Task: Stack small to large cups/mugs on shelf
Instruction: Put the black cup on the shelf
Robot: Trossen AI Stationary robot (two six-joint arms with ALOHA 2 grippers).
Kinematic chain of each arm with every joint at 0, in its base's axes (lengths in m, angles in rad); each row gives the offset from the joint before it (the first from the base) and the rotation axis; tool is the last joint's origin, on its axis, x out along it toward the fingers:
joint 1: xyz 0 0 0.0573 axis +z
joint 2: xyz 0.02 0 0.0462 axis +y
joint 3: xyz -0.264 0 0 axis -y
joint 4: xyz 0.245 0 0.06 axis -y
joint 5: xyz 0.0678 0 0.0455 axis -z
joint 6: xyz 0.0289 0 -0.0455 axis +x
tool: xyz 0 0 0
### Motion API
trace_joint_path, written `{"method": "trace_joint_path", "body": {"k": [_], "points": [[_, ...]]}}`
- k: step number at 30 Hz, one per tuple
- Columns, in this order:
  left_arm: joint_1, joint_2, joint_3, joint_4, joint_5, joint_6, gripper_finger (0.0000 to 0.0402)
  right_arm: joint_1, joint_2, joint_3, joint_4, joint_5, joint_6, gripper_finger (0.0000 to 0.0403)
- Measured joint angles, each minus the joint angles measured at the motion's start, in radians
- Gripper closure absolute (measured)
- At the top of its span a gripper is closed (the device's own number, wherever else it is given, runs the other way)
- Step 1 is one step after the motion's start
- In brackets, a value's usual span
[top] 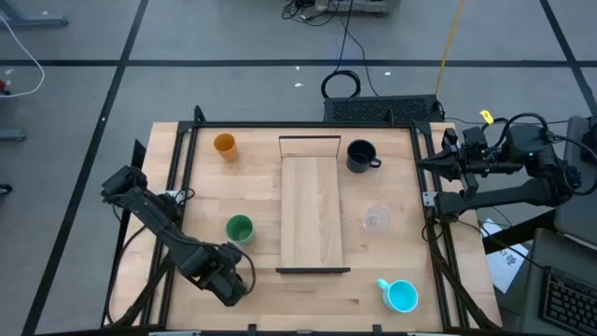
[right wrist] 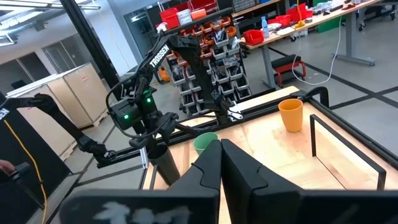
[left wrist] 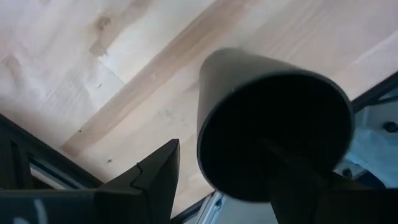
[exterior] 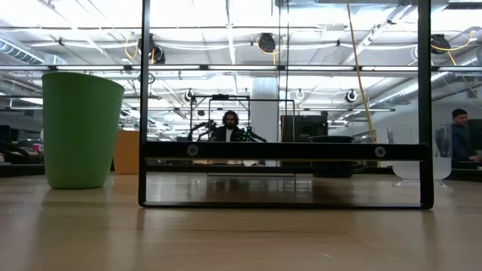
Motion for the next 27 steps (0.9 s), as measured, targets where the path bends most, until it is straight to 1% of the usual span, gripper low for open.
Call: {"method": "trace_joint_path", "body": {"k": [3, 4, 6, 8, 11, 12, 17, 23, 27], "points": [[0.008, 0.003, 0.0, 0.001, -0.001, 0.01, 0.0191, 0.0, 0.0, 0.0, 0.0, 0.0, -0.004, 0.0403], [0.012, 0.003, 0.0, 0.007, -0.001, 0.022, 0.0198, 0.0, 0.0, 0.0, 0.0, -0.001, -0.008, 0.0403], [0.016, 0.003, 0.0, 0.03, -0.005, 0.058, 0.0225, 0.0, 0.0, 0.0, 0.0, -0.001, -0.008, 0.0403], [0.023, 0.003, 0.0, 0.037, -0.007, 0.091, 0.0272, 0.0, 0.0, 0.0, 0.0, -0.001, -0.008, 0.0403], [0.032, 0.003, 0.0, 0.041, 0.012, 0.144, 0.0366, 0.0, 0.0, 0.0, 0.0, -0.001, -0.008, 0.0403], [0.035, 0.003, 0.0, 0.041, 0.017, 0.153, 0.0383, 0.0, 0.0, 0.0, 0.0, -0.001, -0.008, 0.0403], [0.057, 0.003, 0.0, 0.039, 0.018, 0.184, 0.0396, 0.0, 0.0, 0.0, 0.0, -0.001, -0.018, 0.0403], [0.078, 0.001, 0.0, 0.048, 0.079, 0.224, 0.0399, 0.0, 0.0, 0.0, -0.001, -0.001, -0.027, 0.0403], [0.083, -0.035, 0.016, 0.036, 0.083, 0.231, 0.0399, 0.0, 0.0, 0.0, -0.027, -0.001, -0.034, 0.0403]]}}
